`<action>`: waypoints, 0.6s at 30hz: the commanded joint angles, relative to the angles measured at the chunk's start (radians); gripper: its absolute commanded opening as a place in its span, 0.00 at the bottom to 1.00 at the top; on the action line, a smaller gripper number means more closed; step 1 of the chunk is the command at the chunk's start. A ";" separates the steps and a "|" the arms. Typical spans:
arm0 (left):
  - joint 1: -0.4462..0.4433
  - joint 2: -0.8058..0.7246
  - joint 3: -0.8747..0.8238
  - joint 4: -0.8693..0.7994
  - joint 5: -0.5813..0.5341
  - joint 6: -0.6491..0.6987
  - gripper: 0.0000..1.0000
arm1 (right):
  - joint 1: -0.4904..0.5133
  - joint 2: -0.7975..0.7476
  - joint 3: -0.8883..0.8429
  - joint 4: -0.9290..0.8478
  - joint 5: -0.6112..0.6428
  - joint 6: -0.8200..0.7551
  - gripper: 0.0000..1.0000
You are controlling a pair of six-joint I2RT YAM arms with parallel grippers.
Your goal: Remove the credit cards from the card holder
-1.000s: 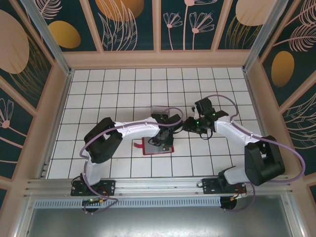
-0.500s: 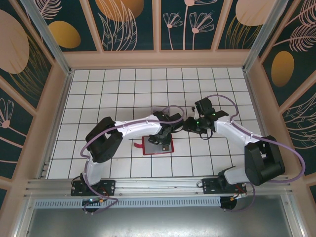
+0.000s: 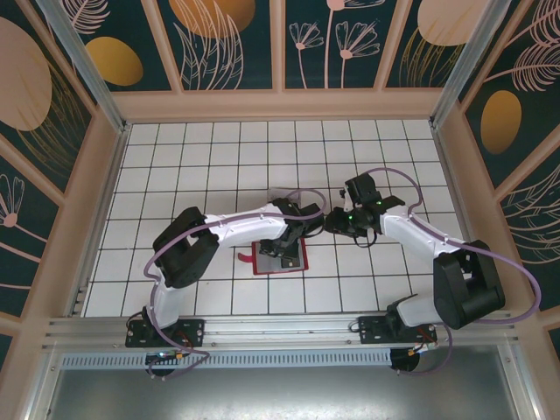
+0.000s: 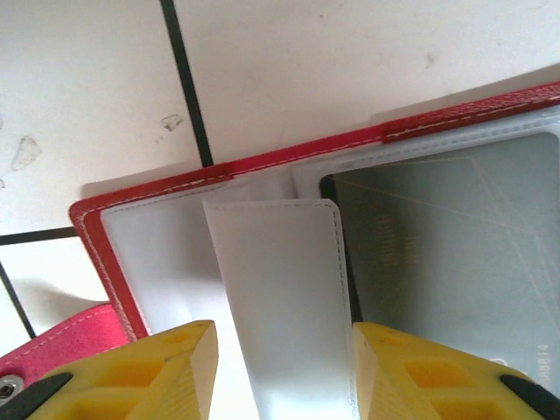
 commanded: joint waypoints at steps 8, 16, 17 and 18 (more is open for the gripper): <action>0.012 -0.128 -0.166 0.032 -0.017 0.005 0.45 | 0.026 0.032 0.051 -0.017 -0.011 0.023 0.36; 0.049 -0.166 -0.279 0.115 0.022 0.035 0.46 | 0.085 0.075 0.109 -0.035 0.022 0.055 0.36; 0.053 -0.173 -0.283 0.118 0.019 0.040 0.45 | 0.095 0.081 0.118 -0.040 0.027 0.060 0.36; 0.058 -0.188 -0.283 0.119 0.004 0.039 0.45 | 0.103 0.086 0.122 -0.041 0.029 0.064 0.36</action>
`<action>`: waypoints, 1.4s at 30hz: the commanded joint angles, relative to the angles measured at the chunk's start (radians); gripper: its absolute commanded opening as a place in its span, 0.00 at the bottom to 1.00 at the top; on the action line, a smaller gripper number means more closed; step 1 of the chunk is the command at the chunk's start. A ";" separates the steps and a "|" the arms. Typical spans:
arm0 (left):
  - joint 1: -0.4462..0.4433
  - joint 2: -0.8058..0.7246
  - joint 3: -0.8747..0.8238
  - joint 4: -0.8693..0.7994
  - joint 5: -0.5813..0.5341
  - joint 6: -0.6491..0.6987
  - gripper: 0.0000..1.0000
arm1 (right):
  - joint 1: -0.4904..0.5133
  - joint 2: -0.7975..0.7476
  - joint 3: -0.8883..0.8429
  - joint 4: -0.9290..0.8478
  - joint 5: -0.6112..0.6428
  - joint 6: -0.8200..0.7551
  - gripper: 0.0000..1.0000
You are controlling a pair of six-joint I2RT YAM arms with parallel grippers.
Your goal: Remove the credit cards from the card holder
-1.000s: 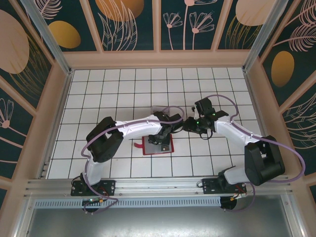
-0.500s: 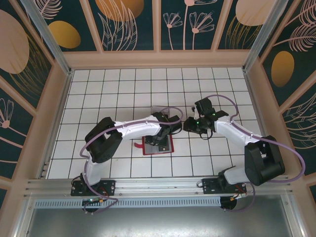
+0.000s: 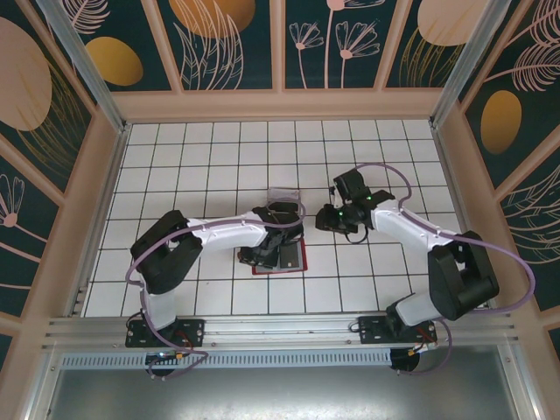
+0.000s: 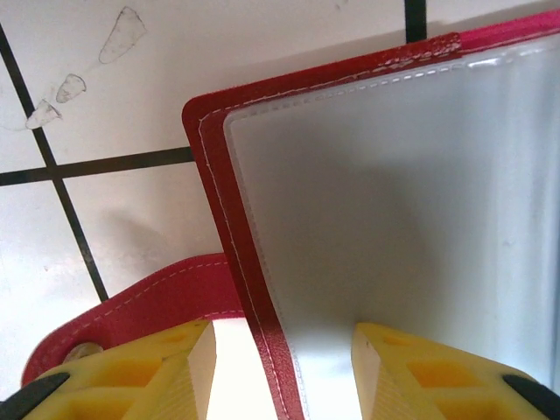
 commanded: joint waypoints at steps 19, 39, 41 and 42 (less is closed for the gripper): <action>0.128 -0.219 -0.266 0.642 0.409 -0.084 0.37 | 0.152 0.101 0.038 0.011 -0.007 0.120 0.36; 0.158 -0.204 -0.323 0.666 0.383 -0.055 0.29 | 0.255 0.239 0.106 -0.042 0.075 0.164 0.36; 0.159 -0.195 -0.317 0.666 0.391 -0.050 0.29 | 0.258 0.248 0.104 -0.046 0.082 0.163 0.35; 0.158 -0.192 -0.317 0.665 0.393 -0.049 0.29 | 0.258 0.253 0.104 -0.046 0.082 0.161 0.35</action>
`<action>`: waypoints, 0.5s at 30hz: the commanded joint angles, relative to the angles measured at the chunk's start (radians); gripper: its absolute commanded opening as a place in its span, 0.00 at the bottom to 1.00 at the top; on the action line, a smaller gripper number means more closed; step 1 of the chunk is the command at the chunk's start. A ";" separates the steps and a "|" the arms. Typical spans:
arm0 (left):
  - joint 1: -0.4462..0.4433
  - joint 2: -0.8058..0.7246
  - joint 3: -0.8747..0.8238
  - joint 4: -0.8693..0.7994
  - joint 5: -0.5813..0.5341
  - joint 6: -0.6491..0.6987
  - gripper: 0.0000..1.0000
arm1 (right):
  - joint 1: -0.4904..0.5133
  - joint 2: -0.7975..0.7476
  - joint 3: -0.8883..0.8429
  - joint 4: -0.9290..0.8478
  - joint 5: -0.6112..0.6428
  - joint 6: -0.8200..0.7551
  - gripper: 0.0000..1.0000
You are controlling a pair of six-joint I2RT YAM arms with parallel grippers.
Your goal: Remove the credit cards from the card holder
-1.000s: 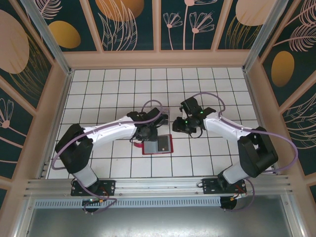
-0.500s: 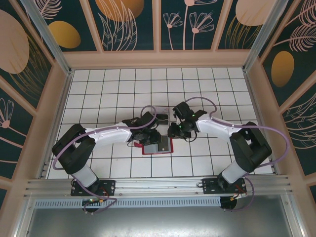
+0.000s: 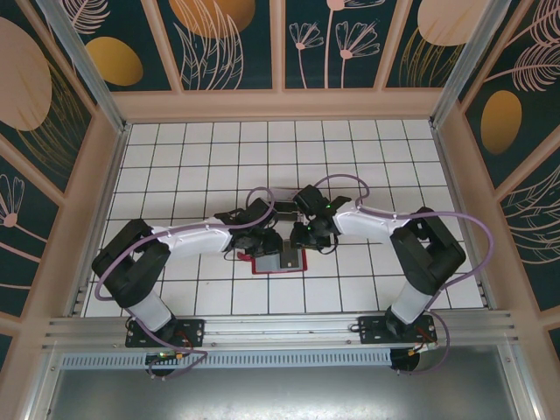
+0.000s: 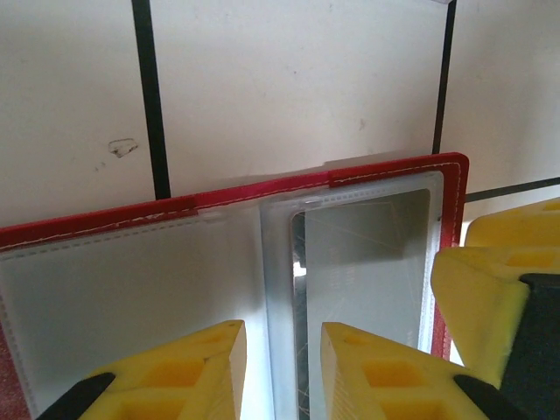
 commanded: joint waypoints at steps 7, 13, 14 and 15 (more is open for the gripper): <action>0.005 0.044 0.023 -0.026 0.000 0.034 0.30 | 0.013 0.035 0.019 -0.038 0.036 0.010 0.33; 0.004 0.073 0.040 -0.048 -0.002 0.049 0.30 | 0.013 0.045 0.014 -0.030 0.032 0.007 0.32; 0.004 0.079 0.042 -0.054 -0.003 0.053 0.30 | 0.013 0.045 0.014 -0.029 0.029 0.007 0.32; 0.004 0.085 0.045 -0.058 -0.004 0.056 0.30 | 0.013 0.047 0.014 -0.027 0.027 0.007 0.32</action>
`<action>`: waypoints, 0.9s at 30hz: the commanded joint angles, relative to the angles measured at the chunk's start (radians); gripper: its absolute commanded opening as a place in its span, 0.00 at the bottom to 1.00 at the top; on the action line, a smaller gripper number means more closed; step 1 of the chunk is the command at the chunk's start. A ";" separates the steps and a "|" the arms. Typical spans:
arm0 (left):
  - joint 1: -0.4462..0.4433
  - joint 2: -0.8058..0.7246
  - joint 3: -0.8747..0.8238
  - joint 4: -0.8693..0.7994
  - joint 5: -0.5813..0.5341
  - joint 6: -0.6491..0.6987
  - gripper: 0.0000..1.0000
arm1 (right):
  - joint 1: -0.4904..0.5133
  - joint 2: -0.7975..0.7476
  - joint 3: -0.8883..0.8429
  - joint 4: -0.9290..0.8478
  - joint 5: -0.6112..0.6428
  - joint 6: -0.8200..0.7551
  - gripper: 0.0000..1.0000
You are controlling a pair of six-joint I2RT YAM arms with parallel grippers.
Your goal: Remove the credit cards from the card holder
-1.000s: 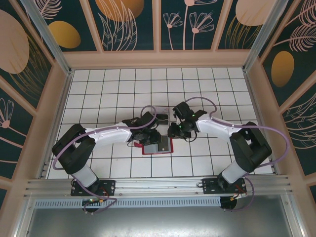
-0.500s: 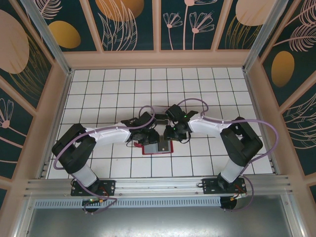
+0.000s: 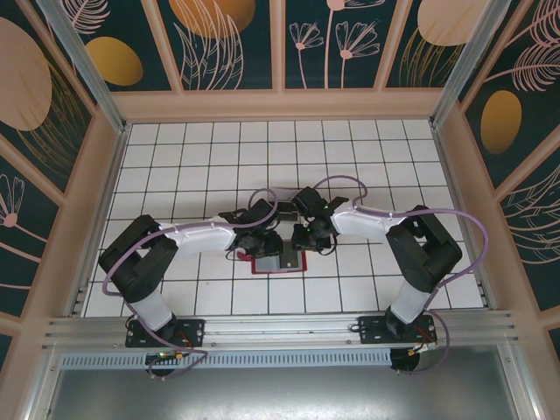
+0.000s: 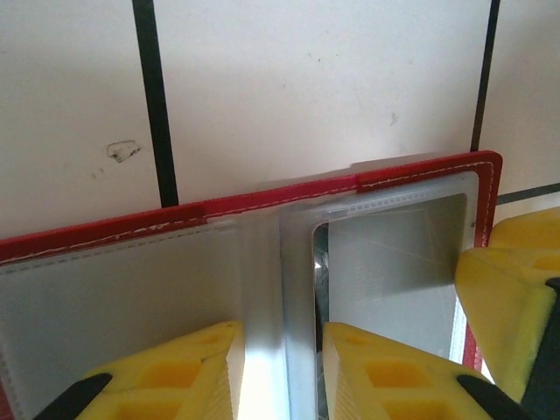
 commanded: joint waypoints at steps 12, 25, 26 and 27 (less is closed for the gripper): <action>0.005 0.067 0.054 -0.176 -0.095 0.089 0.31 | 0.008 0.022 0.014 -0.022 0.012 0.001 0.31; 0.004 0.031 0.091 -0.270 -0.158 0.118 0.30 | 0.008 0.026 0.004 -0.014 0.011 -0.004 0.31; 0.004 0.027 0.092 -0.272 -0.159 0.117 0.30 | 0.008 0.026 0.004 -0.015 0.011 -0.004 0.31; 0.004 0.024 0.090 -0.272 -0.159 0.116 0.30 | 0.008 0.026 0.003 -0.014 0.011 -0.003 0.31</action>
